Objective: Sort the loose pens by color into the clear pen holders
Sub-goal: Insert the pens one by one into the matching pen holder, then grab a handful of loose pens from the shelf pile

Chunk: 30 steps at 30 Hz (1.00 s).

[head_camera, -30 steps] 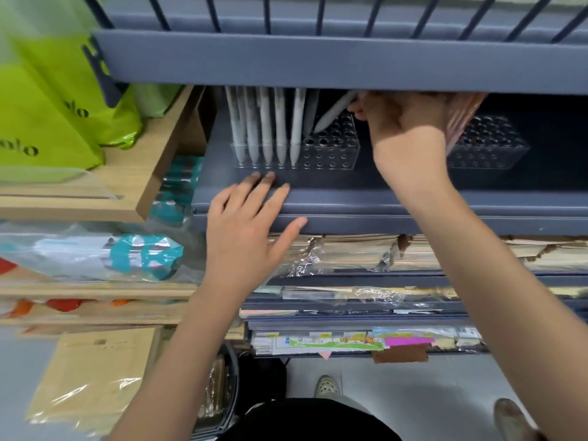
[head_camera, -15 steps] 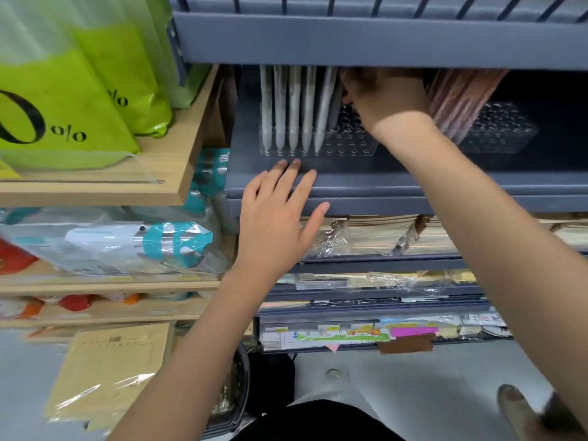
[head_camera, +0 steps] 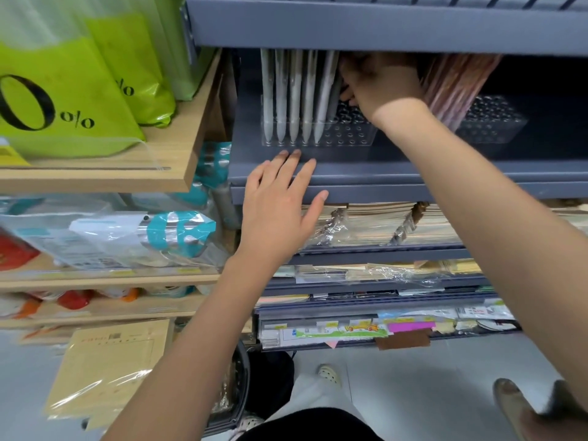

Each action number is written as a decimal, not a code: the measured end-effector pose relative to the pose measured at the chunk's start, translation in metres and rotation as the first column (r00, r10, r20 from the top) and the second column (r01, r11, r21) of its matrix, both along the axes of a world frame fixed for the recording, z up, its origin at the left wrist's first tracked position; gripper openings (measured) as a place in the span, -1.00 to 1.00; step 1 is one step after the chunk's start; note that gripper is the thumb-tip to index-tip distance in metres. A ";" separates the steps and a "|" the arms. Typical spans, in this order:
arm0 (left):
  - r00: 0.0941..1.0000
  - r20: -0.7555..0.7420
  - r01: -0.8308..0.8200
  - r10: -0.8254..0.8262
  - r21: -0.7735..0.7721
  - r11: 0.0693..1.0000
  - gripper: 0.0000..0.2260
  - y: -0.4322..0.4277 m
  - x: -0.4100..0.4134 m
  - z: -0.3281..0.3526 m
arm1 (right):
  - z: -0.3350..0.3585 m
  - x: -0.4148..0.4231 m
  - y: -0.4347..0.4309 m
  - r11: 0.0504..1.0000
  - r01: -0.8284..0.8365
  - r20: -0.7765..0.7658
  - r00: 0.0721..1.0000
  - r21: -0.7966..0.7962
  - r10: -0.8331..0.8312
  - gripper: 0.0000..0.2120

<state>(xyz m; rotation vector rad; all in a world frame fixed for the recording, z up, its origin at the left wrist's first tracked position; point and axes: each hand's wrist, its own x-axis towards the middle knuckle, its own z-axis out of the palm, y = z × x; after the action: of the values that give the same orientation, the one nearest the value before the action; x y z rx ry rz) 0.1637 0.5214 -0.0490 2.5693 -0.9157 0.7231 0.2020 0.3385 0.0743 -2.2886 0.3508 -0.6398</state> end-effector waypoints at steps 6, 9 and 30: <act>0.999 -0.052 0.007 -0.006 0.017 1.000 -0.54 0.000 -0.002 0.003 | -0.001 0.002 -0.001 1.000 0.018 0.006 1.000 -0.008 -0.018 -0.75; 0.991 -0.127 0.034 -0.033 0.005 0.999 -0.55 0.006 -0.007 0.010 | 0.001 -0.004 -0.004 0.999 0.018 -0.004 1.000 0.029 -0.018 -0.76; 0.093 -0.970 -0.627 -0.225 -0.233 0.743 -0.84 -0.003 -0.241 -0.163 | -0.276 -0.403 -0.128 0.615 0.494 -0.579 0.812 0.614 -0.074 -0.87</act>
<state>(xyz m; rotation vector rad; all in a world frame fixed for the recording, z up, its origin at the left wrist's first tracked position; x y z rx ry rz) -0.0774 0.5183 -0.2121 1.7838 0.2583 -0.6892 -0.2007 0.2103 -0.2019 -1.5315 1.0638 0.0265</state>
